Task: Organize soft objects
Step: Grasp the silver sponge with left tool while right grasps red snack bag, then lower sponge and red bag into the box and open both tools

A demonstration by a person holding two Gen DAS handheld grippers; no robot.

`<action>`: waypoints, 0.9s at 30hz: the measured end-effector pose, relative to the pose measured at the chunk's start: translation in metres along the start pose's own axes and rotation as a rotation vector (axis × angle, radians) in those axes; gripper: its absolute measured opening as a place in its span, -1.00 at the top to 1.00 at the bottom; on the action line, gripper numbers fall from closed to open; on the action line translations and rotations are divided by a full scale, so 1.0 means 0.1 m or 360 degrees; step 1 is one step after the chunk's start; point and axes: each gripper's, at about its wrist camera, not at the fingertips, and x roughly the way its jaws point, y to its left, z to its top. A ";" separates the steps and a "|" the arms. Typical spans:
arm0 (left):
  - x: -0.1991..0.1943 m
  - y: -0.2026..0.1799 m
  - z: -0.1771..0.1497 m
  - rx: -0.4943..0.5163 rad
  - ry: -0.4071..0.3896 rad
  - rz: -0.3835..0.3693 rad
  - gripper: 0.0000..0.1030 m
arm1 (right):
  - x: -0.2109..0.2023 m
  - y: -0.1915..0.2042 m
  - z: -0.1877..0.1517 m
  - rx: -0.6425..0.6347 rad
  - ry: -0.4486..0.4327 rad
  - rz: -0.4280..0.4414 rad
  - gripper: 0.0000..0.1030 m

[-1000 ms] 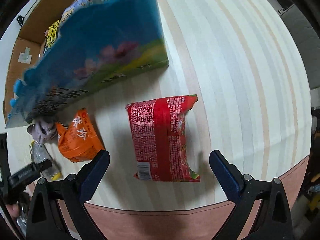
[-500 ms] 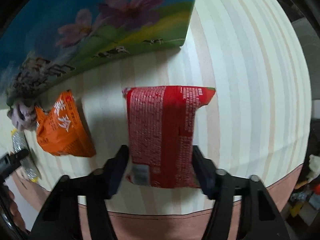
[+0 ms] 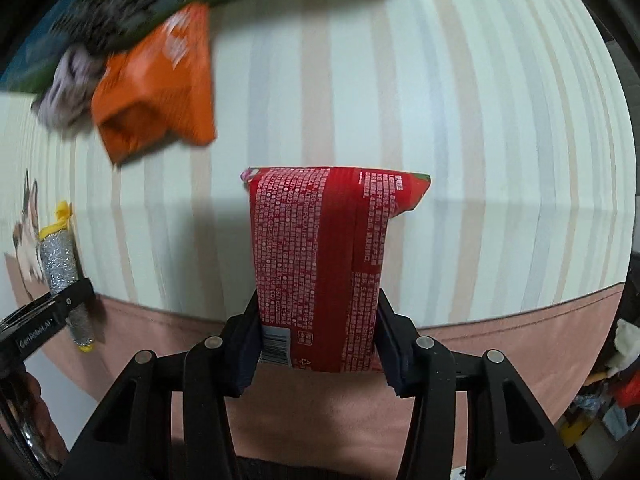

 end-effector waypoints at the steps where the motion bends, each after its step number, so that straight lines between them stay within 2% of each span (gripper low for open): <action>1: -0.01 -0.05 -0.03 0.0022 -0.0022 0.0029 0.04 | 0.01 0.02 -0.04 -0.0010 -0.0007 -0.0017 -0.02; 5: 0.04 -0.23 -0.03 0.0036 -0.0041 0.0038 0.04 | 0.06 0.13 -0.02 -0.0028 0.0003 -0.0040 0.01; 6: 0.02 -0.20 0.06 0.0038 -0.0044 0.0041 0.05 | 0.05 0.15 0.02 -0.0036 0.0002 -0.0037 0.02; 9: -0.09 -0.27 0.10 0.0052 -0.0073 0.0036 0.05 | -0.11 0.24 0.06 -0.0020 -0.0013 0.0026 0.06; 12: -0.35 -0.12 0.22 0.0078 -0.0123 -0.0017 0.05 | -0.34 0.36 0.09 -0.0050 -0.0056 0.0107 0.07; 15: -0.74 -0.18 0.19 0.0111 -0.0202 -0.0112 0.06 | -0.66 0.49 0.05 -0.0098 -0.0130 0.0181 0.07; 20: -1.57 -0.39 0.24 0.0191 -0.0409 -0.0256 0.05 | -1.42 0.66 0.06 -0.0181 -0.0301 0.0328 0.07; 23: -2.16 -0.42 0.67 0.0243 -0.0486 -0.0349 0.05 | -1.89 0.70 0.22 -0.0195 -0.0393 0.0421 0.07; 27: -2.46 -0.36 1.36 0.0253 -0.0545 -0.0424 0.05 | -2.31 0.73 0.66 -0.0199 -0.0484 0.0468 0.07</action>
